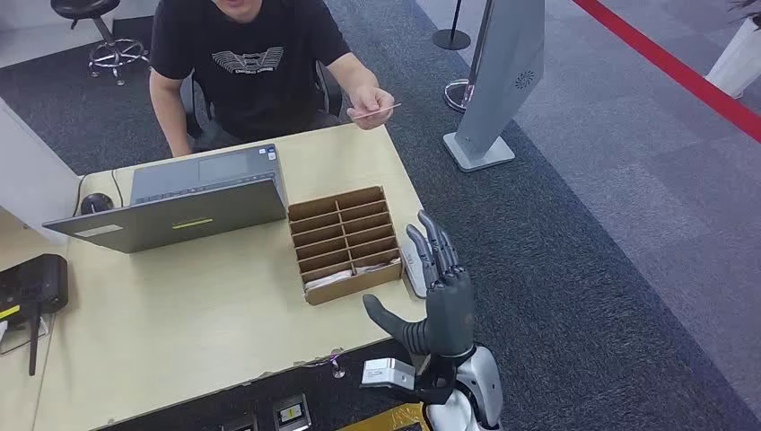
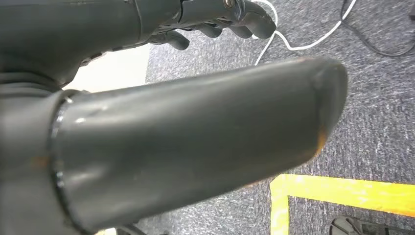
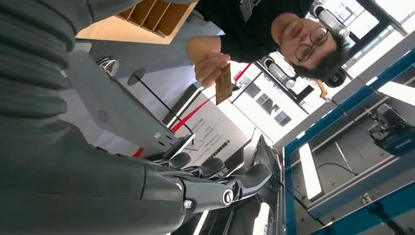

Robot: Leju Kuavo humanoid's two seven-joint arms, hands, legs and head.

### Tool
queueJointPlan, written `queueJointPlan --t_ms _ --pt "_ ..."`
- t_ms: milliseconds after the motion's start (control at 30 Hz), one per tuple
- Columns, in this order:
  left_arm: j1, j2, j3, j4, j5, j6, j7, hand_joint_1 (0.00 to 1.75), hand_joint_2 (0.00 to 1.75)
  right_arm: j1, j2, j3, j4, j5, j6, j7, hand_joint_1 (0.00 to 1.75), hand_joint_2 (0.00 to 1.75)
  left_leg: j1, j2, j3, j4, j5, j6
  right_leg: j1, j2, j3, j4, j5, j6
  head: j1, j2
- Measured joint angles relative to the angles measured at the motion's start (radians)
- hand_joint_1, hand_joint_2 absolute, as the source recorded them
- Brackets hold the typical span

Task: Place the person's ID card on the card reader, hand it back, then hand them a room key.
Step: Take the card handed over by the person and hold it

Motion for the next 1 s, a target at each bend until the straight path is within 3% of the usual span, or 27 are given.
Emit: queueJointPlan --t_ms 367,533,600,833,1000 --pt "-0.011 0.0 0.059 0.029 -0.013 0.0 0.047 0.0 0.0 -0.013 -0.008 0.088 0.045 0.092 0.0 0.104 0.0 1.75 0.0 0.0 0.0 0.0 0.0 0.0 0.0 0.0 0.0 0.0 0.0 0.0 0.0 0.0" --pt "-0.018 -0.004 0.074 0.032 -0.049 0.0 0.05 0.0 0.0 -0.116 -0.042 0.202 0.127 0.293 0.003 0.459 0.0 1.75 0.0 0.0 0.0 0.0 0.001 0.0 0.0 0.0 0.001 0.001 0.0 0.0 0.0 0.0" --pt "-0.019 -0.007 0.085 0.033 -0.061 0.0 0.033 0.0 0.0 -0.176 -0.057 0.268 0.162 0.331 0.003 0.562 0.0 1.75 0.0 -0.001 0.0 0.0 0.001 0.0 0.0 0.0 0.001 0.001 0.0 0.0 0.0 0.0" --pt "-0.003 -0.018 0.131 0.023 -0.222 0.0 0.01 0.0 0.0 -0.348 -0.117 0.449 0.246 0.409 0.003 0.816 0.0 1.75 0.0 -0.001 0.0 0.0 0.001 0.0 0.0 0.0 0.0 0.001 0.001 0.0 0.0 0.0" --pt "0.028 -0.02 0.153 -0.016 -0.311 -0.001 0.037 0.0 0.0 -0.4 -0.161 0.52 0.263 0.454 0.003 0.907 0.0 1.75 0.0 -0.001 -0.001 0.0 0.001 0.0 0.0 0.0 -0.001 0.0 0.0 0.0 0.0 0.0"
